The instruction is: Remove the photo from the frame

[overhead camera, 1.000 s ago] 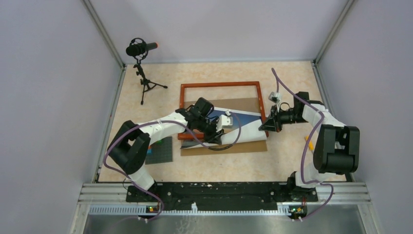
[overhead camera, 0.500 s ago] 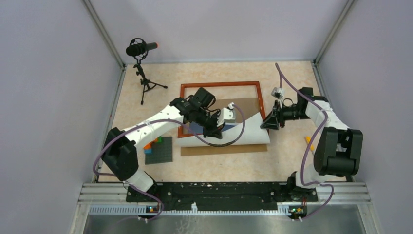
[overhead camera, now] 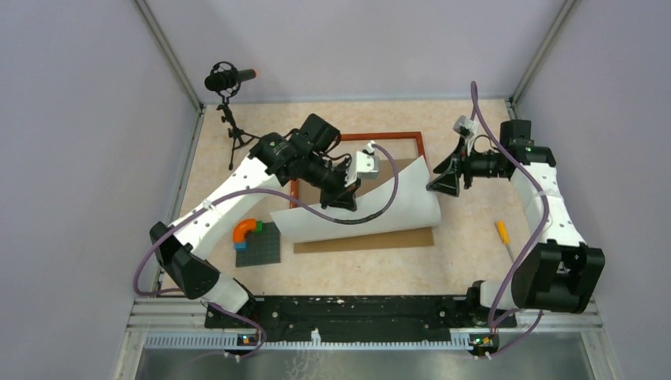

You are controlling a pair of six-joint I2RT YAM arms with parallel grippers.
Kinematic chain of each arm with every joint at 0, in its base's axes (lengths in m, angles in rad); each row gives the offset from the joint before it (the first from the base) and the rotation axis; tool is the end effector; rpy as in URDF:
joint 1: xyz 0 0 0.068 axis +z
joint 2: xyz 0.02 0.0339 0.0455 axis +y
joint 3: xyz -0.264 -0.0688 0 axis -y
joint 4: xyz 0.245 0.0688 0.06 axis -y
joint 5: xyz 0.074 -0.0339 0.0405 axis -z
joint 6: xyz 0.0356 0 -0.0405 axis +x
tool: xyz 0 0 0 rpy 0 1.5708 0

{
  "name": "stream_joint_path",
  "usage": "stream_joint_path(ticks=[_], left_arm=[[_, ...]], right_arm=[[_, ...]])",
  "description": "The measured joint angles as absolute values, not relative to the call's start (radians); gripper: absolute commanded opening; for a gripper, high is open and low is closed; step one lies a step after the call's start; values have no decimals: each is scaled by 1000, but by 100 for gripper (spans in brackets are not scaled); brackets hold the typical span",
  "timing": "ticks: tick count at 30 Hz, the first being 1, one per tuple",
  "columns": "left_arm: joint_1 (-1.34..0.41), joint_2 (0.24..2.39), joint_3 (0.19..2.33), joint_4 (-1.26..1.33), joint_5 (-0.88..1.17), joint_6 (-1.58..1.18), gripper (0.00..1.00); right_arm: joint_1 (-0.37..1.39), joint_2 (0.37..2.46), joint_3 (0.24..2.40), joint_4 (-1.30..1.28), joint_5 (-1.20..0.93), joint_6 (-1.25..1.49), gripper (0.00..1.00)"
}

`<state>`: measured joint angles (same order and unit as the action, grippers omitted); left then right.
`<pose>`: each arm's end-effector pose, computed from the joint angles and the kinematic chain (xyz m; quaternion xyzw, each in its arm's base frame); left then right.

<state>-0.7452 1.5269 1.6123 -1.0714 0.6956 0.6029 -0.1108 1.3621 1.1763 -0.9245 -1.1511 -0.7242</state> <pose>0.2075 -0.2225 0.3734 0.6386 0.6420 -0.3448 0.2471 0.2585 0.0039 0.3062 -0.3650 0.7411 0.4068 0.3899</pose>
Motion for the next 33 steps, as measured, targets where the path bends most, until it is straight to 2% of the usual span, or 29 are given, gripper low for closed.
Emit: stream_joint_path(ticks=[10, 15, 22, 28, 33], left_arm=[[-745, 1525, 1930, -1209, 601, 544, 0], [-732, 1530, 2050, -1191, 480, 518, 0], [-678, 1598, 2098, -1039, 217, 537, 0], [-616, 1709, 2123, -844, 36, 658, 0], [-611, 1723, 2012, -617, -12, 786, 0]], right_arm=[[-113, 1262, 1264, -913, -1158, -622, 81], [-118, 1184, 1263, -766, -1158, -438, 83], [-203, 1108, 1248, -452, -1135, -111, 84], [-235, 1128, 1244, -387, -1096, 21, 85], [-269, 1158, 1218, -364, -1069, 101, 85]])
